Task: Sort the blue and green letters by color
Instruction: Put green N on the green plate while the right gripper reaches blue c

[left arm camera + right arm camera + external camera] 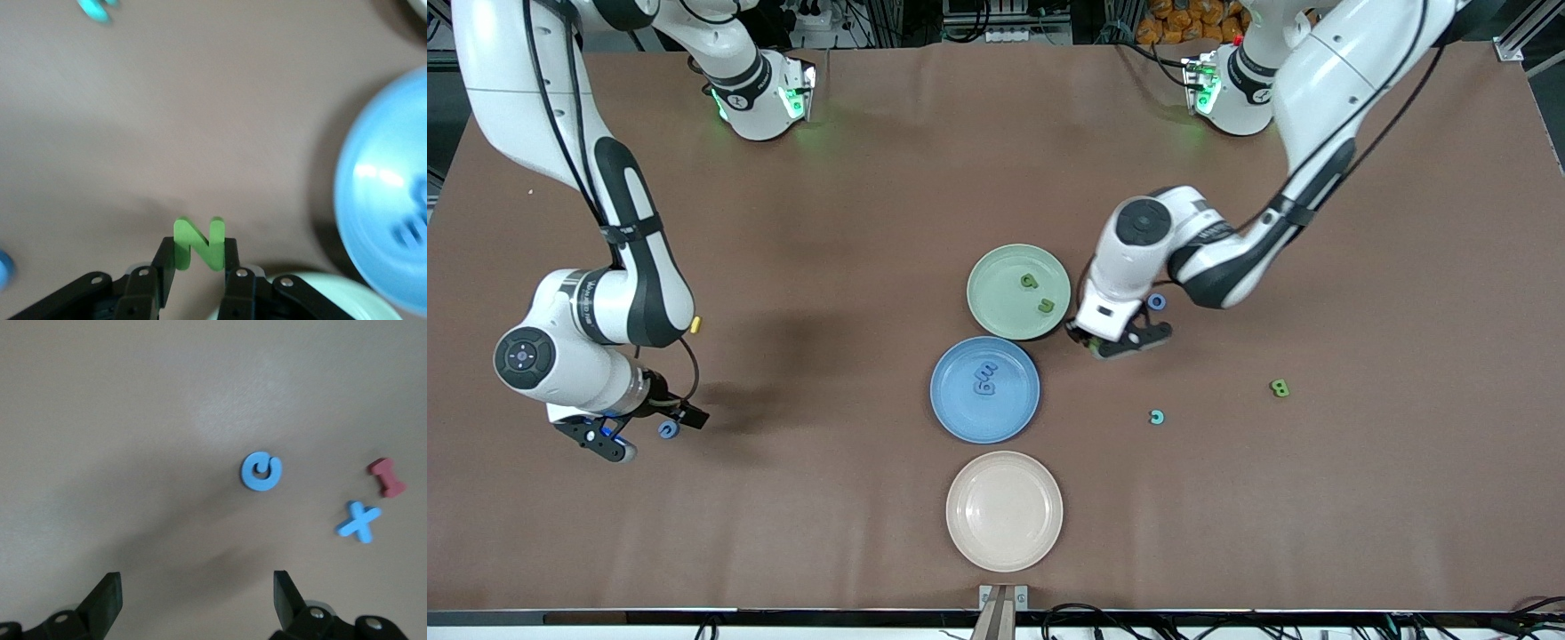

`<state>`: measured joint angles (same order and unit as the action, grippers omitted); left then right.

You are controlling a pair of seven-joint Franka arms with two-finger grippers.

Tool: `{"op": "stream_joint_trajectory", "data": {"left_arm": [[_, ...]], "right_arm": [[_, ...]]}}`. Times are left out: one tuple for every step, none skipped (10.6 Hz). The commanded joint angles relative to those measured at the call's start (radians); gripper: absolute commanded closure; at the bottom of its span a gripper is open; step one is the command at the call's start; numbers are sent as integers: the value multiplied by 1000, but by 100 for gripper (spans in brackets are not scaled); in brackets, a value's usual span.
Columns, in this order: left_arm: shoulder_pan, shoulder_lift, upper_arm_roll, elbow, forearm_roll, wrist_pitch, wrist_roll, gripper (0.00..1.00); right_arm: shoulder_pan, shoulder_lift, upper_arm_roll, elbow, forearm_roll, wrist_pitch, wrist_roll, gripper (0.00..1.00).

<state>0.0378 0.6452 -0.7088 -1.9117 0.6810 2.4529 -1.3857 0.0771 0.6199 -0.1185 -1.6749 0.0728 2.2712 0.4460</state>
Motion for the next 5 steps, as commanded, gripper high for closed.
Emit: {"op": "stream_joint_trajectory", "data": {"left_arm": [[-151,-9,6,-12,25,-6,-124,100],[-166,-9,6,-13,23,-6,-130,100],[-185,-7,5,-12,17,-8,-137,100],[-200,-3,6,-12,14,-8,-141,87],[-191,-2,6,-13,21,-9,-121,1]], "right_arm": [[-5,35,-6,0,108,31,22,0],[-2,35,-9,0,107,33,19,0],[-3,40,-10,3,105,33,10,0],[-5,43,-10,12,101,31,8,0],[-8,46,-29,21,98,30,3,0]]}}
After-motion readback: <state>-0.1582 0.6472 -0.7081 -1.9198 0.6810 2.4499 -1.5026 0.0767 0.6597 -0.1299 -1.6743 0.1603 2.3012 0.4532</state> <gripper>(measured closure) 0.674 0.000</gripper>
